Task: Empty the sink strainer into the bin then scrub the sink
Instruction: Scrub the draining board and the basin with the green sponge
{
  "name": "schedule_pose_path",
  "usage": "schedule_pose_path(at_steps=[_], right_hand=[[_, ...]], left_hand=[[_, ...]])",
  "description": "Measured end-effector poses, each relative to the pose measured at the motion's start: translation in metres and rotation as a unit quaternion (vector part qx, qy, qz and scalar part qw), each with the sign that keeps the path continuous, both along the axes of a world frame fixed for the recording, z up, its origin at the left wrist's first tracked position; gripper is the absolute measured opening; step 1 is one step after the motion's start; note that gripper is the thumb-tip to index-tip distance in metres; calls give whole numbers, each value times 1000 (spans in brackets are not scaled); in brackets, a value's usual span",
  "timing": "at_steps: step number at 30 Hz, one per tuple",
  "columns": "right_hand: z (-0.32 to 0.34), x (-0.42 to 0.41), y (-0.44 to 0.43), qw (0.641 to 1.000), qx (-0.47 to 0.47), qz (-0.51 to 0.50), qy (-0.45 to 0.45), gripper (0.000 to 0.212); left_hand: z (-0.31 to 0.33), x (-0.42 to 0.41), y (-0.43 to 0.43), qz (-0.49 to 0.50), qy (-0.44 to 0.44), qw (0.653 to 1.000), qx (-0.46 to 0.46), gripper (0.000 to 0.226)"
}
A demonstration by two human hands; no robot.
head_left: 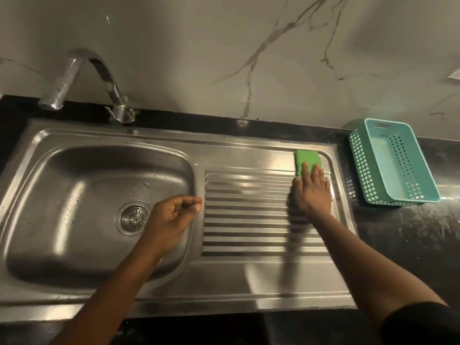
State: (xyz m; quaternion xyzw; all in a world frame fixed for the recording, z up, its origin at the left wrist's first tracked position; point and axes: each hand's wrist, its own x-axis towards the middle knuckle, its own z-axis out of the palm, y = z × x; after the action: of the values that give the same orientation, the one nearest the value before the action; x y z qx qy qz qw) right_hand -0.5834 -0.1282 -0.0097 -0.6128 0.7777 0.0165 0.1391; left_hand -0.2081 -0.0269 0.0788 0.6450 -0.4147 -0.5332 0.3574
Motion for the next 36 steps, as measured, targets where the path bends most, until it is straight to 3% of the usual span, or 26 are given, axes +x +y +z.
schedule_pose_path(at_steps=[3,5,8,11,15,18,21,24,26,28,30,33,36], right_hand=[[-3,62,-19,984,-24,-167,-57,71],[-1,112,-23,982,-22,-171,-72,76],[-9,202,-10,997,-25,-8,-73,79],[-12,268,4,990,-15,119,-75,74],[-2,249,4,975,-9,215,-60,72],[9,226,14,939,-16,334,-83,82],[22,216,28,903,-20,407,-138,61],[36,193,42,922,-55,307,-230,28],[48,163,41,930,-24,138,-340,27],[61,119,28,921,-23,-12,-388,33],[77,69,9,941,-35,-77,-328,41],[96,7,-20,988,22,-76,-135,39],[90,-17,-36,992,22,-107,-60,42]], left_hand=[[1,9,2,-3,-8,1000,1,19],[2,15,2,-7,-10,1000,2,19],[3,19,1,1,-8,1000,-2,20],[5,23,-1,0,-21,1000,-13,20],[4,25,-4,-5,-23,999,-26,19],[1,18,-4,-13,-16,1000,-18,18],[2,6,-6,-25,-2,1000,-17,17],[4,0,-6,-23,8,999,-26,18],[5,-2,-6,-25,3,999,-34,18],[6,-2,-5,-26,5,999,-36,19],[6,-3,-4,-30,3,999,-33,18],[5,-5,-3,-28,0,999,-24,19],[4,-9,-1,-28,4,999,-20,19]])
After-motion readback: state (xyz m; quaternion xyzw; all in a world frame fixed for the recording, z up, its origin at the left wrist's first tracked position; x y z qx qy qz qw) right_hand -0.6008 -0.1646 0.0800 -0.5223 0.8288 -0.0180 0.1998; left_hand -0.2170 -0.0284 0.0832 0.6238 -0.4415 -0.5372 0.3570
